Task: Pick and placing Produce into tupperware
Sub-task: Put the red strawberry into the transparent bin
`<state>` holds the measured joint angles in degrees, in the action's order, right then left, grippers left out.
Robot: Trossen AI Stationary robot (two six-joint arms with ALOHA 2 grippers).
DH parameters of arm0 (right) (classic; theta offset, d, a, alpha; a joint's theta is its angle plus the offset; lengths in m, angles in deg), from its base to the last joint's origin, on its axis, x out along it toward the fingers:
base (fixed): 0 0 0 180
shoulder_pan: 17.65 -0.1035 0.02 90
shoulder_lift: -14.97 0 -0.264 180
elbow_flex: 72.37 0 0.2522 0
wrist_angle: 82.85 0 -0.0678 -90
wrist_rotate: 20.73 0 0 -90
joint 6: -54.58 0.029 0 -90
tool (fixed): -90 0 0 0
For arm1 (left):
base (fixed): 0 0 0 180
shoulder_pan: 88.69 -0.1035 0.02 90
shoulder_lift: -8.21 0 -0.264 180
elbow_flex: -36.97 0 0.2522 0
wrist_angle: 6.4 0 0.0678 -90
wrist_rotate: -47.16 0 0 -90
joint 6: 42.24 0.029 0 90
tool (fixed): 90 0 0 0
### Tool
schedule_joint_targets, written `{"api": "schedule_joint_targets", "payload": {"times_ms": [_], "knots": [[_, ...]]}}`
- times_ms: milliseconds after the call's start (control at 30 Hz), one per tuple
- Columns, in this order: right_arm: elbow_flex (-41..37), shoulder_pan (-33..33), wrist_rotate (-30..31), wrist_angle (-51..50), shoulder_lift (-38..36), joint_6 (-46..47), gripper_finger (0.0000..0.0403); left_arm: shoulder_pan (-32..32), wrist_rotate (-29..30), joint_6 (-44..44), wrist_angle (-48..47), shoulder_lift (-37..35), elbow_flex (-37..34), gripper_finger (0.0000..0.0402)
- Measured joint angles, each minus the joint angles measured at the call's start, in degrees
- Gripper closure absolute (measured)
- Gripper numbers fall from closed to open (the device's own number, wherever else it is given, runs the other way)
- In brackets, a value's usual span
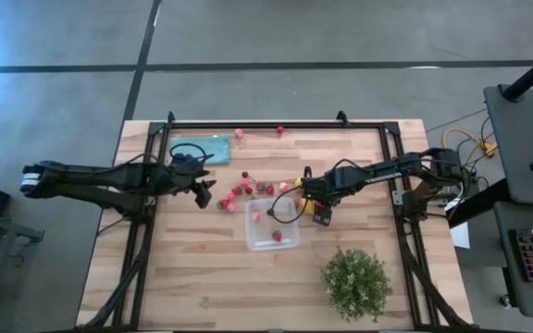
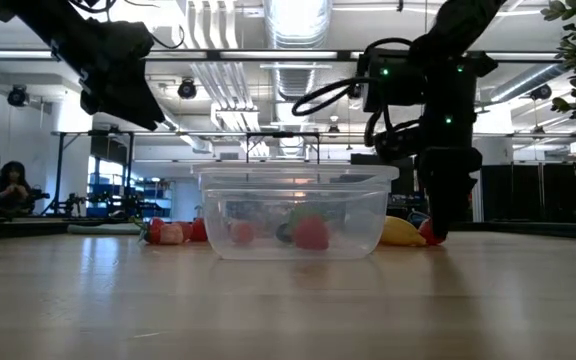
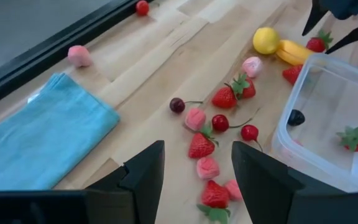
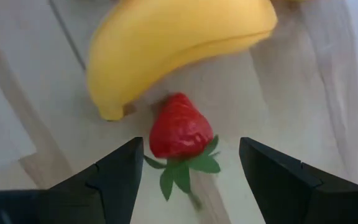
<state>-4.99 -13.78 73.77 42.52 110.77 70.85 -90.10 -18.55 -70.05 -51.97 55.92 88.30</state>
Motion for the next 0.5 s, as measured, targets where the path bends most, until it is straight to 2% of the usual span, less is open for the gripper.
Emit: {"api": "schedule_joint_targets", "payload": {"times_ms": [167,300,500], "knots": [[-0.4,-0.1,0.4,3.2,0.0,0.2,0.0145,-0.2,0.0,0.3,0.2,1.0,0.0,0.0228],[-0.5,0.0,3.1,3.8,0.0,0.2,0.0147,-0.2,-0.1,0.3,0.1,1.5,0.0,0.0228],[-1.4,-0.1,3.1,3.7,0.0,0.4,0.018,-0.2,-0.3,0.2,0.1,1.5,0.0,0.0228]]}}
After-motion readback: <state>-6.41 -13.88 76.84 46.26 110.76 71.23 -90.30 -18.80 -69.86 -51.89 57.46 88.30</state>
